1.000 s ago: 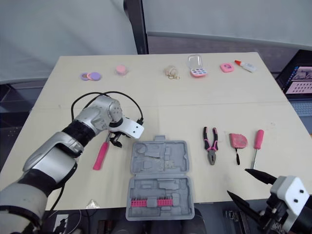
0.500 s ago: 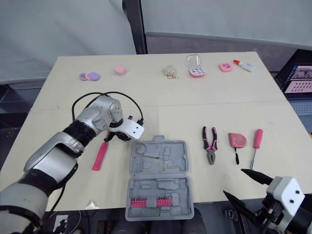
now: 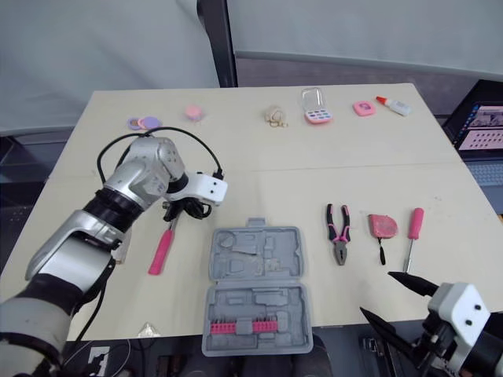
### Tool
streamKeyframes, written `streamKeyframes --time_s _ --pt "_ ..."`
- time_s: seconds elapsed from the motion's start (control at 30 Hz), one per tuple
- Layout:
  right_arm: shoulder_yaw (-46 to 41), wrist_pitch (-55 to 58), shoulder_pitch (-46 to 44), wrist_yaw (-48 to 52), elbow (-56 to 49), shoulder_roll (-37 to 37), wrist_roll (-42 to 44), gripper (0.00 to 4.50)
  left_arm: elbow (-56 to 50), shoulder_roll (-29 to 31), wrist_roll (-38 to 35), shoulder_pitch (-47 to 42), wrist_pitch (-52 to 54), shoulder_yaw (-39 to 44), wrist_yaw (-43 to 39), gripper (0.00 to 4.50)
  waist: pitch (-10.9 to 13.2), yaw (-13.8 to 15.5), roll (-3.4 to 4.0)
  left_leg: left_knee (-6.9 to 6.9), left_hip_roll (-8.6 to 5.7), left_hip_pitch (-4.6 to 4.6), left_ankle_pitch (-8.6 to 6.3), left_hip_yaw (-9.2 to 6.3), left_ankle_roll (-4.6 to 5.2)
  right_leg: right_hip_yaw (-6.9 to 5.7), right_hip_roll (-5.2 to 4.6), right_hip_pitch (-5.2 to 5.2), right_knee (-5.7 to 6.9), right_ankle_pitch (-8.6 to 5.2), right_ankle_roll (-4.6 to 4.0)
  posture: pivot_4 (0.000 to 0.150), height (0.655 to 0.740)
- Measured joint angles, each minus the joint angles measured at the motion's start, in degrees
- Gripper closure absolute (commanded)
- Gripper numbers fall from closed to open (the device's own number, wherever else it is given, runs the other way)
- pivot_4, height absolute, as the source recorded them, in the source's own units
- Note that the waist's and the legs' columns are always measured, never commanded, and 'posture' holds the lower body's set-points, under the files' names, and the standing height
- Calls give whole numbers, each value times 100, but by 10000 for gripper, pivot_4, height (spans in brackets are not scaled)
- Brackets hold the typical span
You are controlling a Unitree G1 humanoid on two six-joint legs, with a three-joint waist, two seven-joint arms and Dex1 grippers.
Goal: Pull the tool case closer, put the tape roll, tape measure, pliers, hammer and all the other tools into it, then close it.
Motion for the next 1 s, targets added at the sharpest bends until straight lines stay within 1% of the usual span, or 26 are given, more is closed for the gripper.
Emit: streamKeyframes --time_s 0.13,0.27,0.43,0.53,0.73,1.0 --pt "-44 75 -17 10 20 -135 63 0 -823 63 -52 12 994 36 -5 44470 0 -3 0 0 0 0 0 -6 0 1 -1 1 1 0 0 1500 7400" --pt "-173 101 -53 62 64 -263 117 0 -1586 106 -303 117 2020 -200 -6 44470 0 -4 0 0 -1 1 0 -37 0 4 -2 1 2 0 0 1500 7400" --pt "-238 200 -100 130 147 -400 202 0 -2083 75 -709 257 2936 -600 -6 44470 0 3 0 1 -2 0 0 -58 0 5 -3 1 3 0 0 1500 7400" --pt "-285 224 -90 170 173 -401 215 0 -2266 84 -941 258 3266 -753 -3 44470 0 1 0 1 -4 0 0 -58 0 6 -4 1 3 0 0 1500 7400" --pt "-445 281 1 234 176 -402 236 0 -2473 106 -1349 282 3591 -1013 4 44470 0 3 0 1 -6 0 0 -59 0 7 -6 1 3 0 0 1500 7400" --pt "-662 345 71 251 172 -401 303 0 -2514 104 -1653 389 3642 -1127 166 44470 0 6 0 1 -7 0 0 -60 0 8 -7 1 3 0 0 1500 7400"
